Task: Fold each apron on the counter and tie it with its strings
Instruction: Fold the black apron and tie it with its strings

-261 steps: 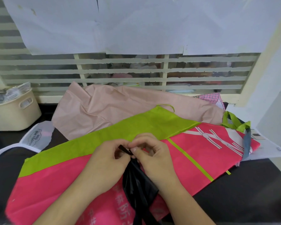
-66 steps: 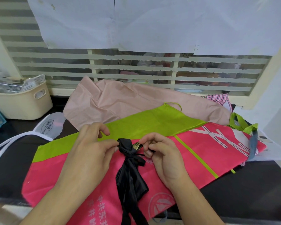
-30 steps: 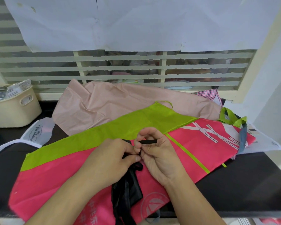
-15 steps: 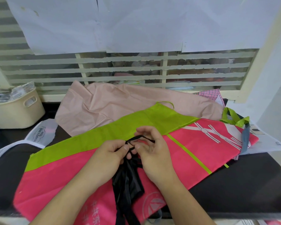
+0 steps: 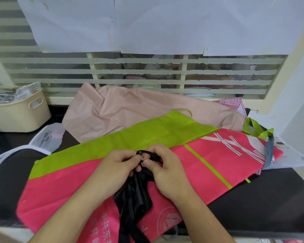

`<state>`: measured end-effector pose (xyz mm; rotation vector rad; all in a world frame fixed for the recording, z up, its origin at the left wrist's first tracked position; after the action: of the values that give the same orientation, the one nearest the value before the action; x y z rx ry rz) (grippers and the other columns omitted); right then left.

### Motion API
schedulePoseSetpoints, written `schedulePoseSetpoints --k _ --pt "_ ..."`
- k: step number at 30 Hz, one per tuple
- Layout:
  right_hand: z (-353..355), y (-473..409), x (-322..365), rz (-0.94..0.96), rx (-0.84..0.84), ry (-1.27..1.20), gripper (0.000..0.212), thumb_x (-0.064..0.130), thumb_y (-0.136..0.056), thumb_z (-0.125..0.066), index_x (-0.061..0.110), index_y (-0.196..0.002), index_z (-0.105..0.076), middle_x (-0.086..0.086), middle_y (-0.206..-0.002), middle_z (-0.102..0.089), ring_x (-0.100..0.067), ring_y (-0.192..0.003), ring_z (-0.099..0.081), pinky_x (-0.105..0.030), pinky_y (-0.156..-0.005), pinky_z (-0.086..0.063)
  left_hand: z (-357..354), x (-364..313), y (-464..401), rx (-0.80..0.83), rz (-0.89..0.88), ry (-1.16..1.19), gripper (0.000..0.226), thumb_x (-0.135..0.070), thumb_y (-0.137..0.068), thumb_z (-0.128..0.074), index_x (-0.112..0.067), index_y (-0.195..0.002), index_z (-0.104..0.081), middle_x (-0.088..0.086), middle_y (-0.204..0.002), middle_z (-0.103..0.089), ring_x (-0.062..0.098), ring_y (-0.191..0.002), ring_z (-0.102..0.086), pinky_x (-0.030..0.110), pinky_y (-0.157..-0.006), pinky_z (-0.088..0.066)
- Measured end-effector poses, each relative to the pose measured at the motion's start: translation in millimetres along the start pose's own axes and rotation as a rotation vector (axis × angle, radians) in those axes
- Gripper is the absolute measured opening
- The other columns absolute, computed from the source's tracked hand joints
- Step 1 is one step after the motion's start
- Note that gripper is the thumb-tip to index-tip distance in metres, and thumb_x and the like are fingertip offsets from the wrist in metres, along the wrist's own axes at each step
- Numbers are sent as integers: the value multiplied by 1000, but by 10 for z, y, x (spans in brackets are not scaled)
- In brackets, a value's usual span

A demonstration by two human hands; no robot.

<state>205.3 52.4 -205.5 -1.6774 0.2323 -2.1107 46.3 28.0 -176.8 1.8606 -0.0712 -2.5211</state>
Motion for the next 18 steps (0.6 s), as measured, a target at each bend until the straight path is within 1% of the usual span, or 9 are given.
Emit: schedulePoseSetpoints --k 2,5,9,10,12,14,16,17,18 --pt "-12 0 -2 -15 28 15 8 13 -82 -65 20 -83 -63 7 -87 -63 -11 -86 -59 -25 -80 -45 14 13 22 -25 -2 30 34 -11 -103 -62 -11 -72 -77 -3 -63 -66 6 -55 -49 16 -51 -35" --pt "-22 -4 -7 -34 52 13 5 15 -85 -62 20 -85 -62 7 -87 -62 -6 -85 -56 -23 -78 -43 11 43 72 -53 8 141 23 -10 -100 -66 -7 -84 -83 7 -76 -75 10 -61 -54 19 -56 -42" --pt "-15 12 -18 -72 72 -62 3 14 -90 -62 16 -91 -63 3 -88 -67 -7 -85 -57 -26 -79 -45 31 80 89 -124 45 247 16 -8 -96 -71 -6 -85 -83 12 -77 -76 8 -59 -57 19 -55 -46" --pt "-1 16 -15 -74 75 -83 4 11 -92 -64 15 -92 -63 6 -85 -67 -5 -84 -58 -25 -78 -45 35 68 93 -138 47 243 14 -7 -95 -72 -6 -85 -83 13 -77 -77 8 -58 -57 18 -55 -46" --pt "17 22 22 -48 85 -102 13 3 -91 -69 14 -92 -62 11 -83 -68 -4 -82 -62 -21 -77 -45 47 57 95 -156 43 211 12 -6 -94 -74 -7 -85 -82 13 -75 -76 10 -57 -57 17 -54 -46" --pt "24 23 53 -10 96 -126 18 2 -86 -74 14 -94 -64 6 -87 -72 -9 -85 -67 -22 -80 -48 58 35 95 -176 43 193 7 -4 -92 -75 -9 -91 -80 16 -73 -75 15 -57 -59 21 -53 -45" --pt "21 26 64 19 92 -117 21 2 -84 -77 16 -96 -68 5 -93 -73 -11 -89 -68 -24 -84 -50 61 9 102 -168 34 153 13 -4 -91 -76 -12 -102 -74 20 -74 -75 22 -59 -58 27 -57 -41" --pt "18 27 63 20 93 -117 21 1 -83 -77 15 -98 -70 4 -95 -74 -12 -91 -68 -25 -85 -51 60 -17 108 -155 21 111 16 -4 -91 -76 -12 -104 -72 18 -73 -75 21 -59 -59 28 -60 -40" --pt "19 28 66 17 99 -122 21 -1 -84 -77 13 -98 -73 3 -95 -75 -14 -92 -69 -26 -86 -52 61 -42 114 -146 5 56 18 -3 -92 -76 -13 -105 -70 14 -70 -75 17 -58 -60 27 -60 -41"
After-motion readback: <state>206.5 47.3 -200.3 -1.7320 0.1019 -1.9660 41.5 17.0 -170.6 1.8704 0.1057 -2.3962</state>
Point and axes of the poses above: each hand's wrist, its own y-axis away from the middle knuckle, its own z-axis out of the back of the hand, x = y × z, the point moved 1 cm from there along -y, towards the middle knuckle
